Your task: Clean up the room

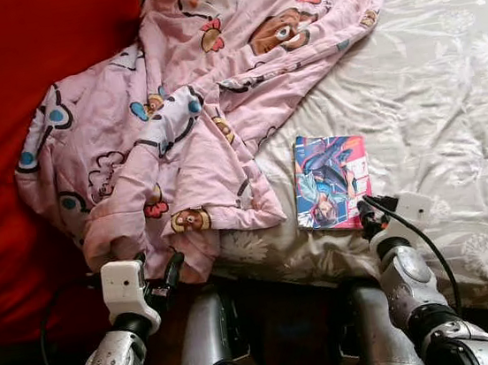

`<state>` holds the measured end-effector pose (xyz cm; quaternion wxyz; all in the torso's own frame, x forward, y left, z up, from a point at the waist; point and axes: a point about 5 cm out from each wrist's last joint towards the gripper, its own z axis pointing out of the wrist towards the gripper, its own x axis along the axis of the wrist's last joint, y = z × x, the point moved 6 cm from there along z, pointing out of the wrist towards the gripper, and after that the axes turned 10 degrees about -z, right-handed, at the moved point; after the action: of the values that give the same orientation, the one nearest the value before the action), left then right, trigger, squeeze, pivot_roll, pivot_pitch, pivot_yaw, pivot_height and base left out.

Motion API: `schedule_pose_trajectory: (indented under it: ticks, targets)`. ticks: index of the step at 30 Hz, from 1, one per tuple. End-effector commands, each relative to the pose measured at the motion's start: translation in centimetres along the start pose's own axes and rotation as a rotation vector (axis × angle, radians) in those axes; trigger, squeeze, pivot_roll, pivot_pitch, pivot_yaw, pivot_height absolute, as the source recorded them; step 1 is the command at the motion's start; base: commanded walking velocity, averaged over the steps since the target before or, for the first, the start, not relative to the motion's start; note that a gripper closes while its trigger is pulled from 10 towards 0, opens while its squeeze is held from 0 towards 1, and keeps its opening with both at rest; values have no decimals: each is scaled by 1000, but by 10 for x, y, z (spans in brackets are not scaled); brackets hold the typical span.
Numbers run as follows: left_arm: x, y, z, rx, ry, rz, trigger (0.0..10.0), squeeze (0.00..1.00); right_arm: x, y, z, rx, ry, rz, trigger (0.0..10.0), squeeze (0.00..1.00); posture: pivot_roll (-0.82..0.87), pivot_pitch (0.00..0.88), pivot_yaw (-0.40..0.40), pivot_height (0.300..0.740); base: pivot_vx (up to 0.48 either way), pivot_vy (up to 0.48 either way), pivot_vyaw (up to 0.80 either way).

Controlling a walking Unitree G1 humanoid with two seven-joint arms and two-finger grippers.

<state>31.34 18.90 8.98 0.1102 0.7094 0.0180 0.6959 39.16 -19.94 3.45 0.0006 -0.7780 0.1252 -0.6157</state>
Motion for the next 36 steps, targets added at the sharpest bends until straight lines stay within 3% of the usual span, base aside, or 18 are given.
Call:
schedule_pose_trajectory:
  ticks: [1, 10, 17, 22, 28, 30, 36]
  targets:
    - [-8, -5, -7, 9, -42, 11, 10000, 0, -25, 2, -8, -6, -75, 23, 10000, 0, 149, 392, 128, 586, 0, 0, 0]
    - [-8, -5, -8, 6, -47, 13, 10000, 0, -40, 1, -13, 15, -125, 139, 10000, 0, 154, 394, 132, 586, 0, 0, 0]
    - [-11, -5, -12, 7, -55, 14, 10000, 0, -51, -16, -18, 114, -159, 265, 10000, 0, 158, 400, 134, 586, 0, 0, 0]
    - [-11, -6, -14, 10, -60, 15, 10000, 0, -64, -36, -26, 220, -212, 261, 10000, 0, 166, 408, 136, 586, 0, 0, 0]
    - [-11, -7, -15, 13, -64, 17, 10000, 0, -64, -37, -25, 219, -209, 268, 10000, 0, 167, 409, 137, 586, 0, 0, 0]
    - [-11, -6, -15, 13, -64, 17, 10000, 0, -62, -37, -25, 220, -198, 267, 0, 0, 168, 410, 136, 586, 0, 0, 0]
    - [-12, -6, -14, 14, -65, 16, 10000, 0, -56, -28, -22, 188, -169, 266, 0, 0, 164, 405, 131, 586, 0, 0, 0]
